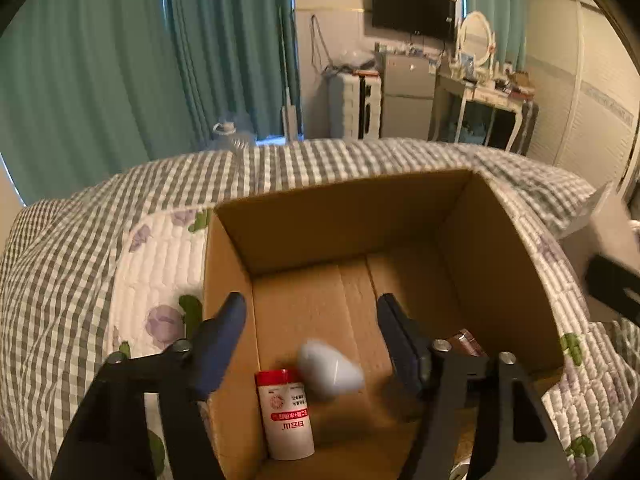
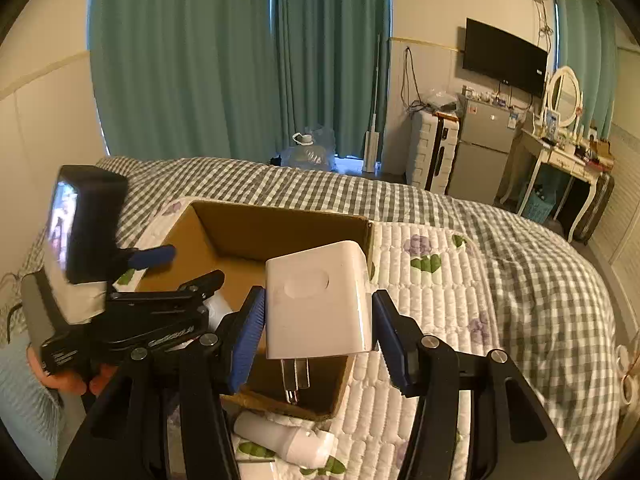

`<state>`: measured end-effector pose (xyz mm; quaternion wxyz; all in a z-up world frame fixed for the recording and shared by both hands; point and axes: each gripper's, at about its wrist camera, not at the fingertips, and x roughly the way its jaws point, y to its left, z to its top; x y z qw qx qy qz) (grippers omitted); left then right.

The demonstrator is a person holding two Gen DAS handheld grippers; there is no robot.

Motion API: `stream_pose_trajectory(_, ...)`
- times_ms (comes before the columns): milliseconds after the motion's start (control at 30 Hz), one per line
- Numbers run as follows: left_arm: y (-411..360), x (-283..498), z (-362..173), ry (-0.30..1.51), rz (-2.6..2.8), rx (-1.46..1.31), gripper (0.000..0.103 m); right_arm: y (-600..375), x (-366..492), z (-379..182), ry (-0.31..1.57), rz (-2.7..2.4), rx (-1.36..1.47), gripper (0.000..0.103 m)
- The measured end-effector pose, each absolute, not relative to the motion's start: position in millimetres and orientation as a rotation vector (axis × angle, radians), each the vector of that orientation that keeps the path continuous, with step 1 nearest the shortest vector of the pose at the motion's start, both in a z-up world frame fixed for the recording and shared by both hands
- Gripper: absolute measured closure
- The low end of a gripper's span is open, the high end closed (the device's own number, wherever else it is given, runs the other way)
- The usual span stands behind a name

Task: Organize rigid objects
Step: 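Drop the earbud case into the box with the left tool while the right drops the charger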

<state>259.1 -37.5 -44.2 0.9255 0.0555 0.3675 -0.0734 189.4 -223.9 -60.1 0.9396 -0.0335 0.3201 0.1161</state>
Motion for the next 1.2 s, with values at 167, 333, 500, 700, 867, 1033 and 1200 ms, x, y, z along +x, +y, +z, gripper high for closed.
stream_pose_trajectory(167, -28, 258, -28, 0.724, -0.127, 0.106, 0.032, -222, 210, -58, 0.640, 0.247, -0.047, 0.050)
stream_pose_trajectory(333, -14, 260, -20, 0.717, -0.111, 0.076, 0.032, -205, 246, -66, 0.654, 0.265, -0.045, 0.050)
stream_pose_trajectory(500, -5, 263, -22, 0.697, -0.102, 0.094, 0.032, -191, 276, -89, 0.698, 0.260, -0.050, 0.050)
stream_pose_trajectory(700, 3, 259, -26, 0.697, -0.103, 0.096, 0.029, -195, 279, -100, 0.694, 0.272, 0.001, 0.036)
stream_pose_trajectory(867, 6, 229, -5, 0.672, -0.089, 0.093, 0.010, -203, 250, -68, 0.665, 0.247, 0.010, 0.029)
stream_pose_trajectory(1033, 10, 179, 25, 0.652, -0.080, 0.103, 0.004, -214, 197, -22, 0.621, 0.212, -0.012, 0.018)
stream_pose_trajectory(1200, 13, 129, 46, 0.619, -0.069, 0.107, 0.001, -217, 134, 4, 0.603, 0.195, -0.065, 0.011)
